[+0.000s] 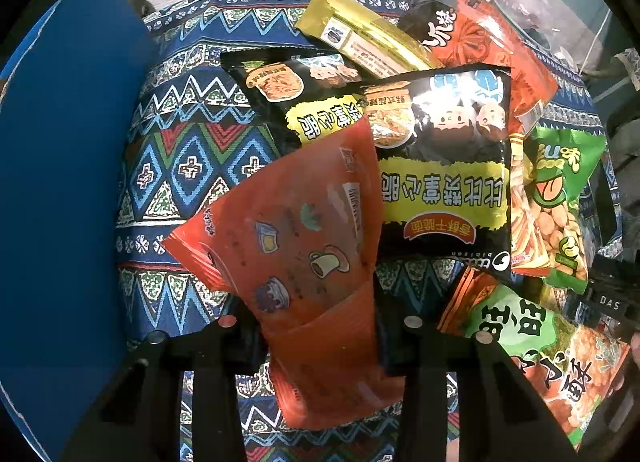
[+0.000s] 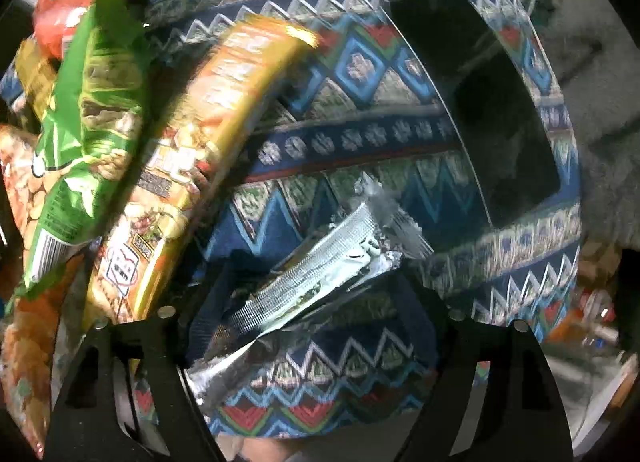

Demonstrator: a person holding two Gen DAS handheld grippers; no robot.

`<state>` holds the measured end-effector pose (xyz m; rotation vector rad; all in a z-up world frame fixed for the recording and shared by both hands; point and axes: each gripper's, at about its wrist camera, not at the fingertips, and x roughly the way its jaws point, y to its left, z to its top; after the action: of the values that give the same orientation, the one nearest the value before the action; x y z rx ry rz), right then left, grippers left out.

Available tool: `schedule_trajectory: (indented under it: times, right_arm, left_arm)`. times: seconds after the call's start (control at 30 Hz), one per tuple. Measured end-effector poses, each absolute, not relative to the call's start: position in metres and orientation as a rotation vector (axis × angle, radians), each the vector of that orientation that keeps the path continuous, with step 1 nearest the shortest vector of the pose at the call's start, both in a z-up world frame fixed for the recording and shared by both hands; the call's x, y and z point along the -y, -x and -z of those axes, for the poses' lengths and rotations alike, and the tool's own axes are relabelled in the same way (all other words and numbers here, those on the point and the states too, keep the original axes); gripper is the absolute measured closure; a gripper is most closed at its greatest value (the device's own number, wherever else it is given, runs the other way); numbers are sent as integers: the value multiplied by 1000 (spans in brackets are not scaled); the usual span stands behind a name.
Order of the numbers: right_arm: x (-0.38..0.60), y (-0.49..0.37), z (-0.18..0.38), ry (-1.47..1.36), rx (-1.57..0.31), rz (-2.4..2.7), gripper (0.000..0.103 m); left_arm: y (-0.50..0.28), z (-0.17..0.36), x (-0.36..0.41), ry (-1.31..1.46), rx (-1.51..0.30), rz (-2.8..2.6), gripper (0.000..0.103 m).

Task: Organize snacks
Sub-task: 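Lower left tool onto orange bag while right tool reaches silver foil bar, then close left tool on orange bag while right tool grasps silver foil bar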

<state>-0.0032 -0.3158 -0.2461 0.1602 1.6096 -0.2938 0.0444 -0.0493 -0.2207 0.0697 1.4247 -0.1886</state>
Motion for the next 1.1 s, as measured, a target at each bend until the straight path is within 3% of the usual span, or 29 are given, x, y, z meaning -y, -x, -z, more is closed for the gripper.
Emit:
schedule_trajectory:
  times: [0.2,0.37,0.77,1.1]
  right_arm:
    - [292,-7,244,-40,-1577,212,67]
    - [287,2,237,7,-1560,216,75]
    - [266,2,197,76,-1436,213,77]
    - [272,16,119,93,-1300,169,77]
  left_arm:
    - [-45,216,48,-76,-1414,188,63]
    - [-41,200,54,-107,-1378,184,63]
    - [-29,156,64,-203,-1257,196,65]
    - [-19,130,63,-244,-1167,205,66]
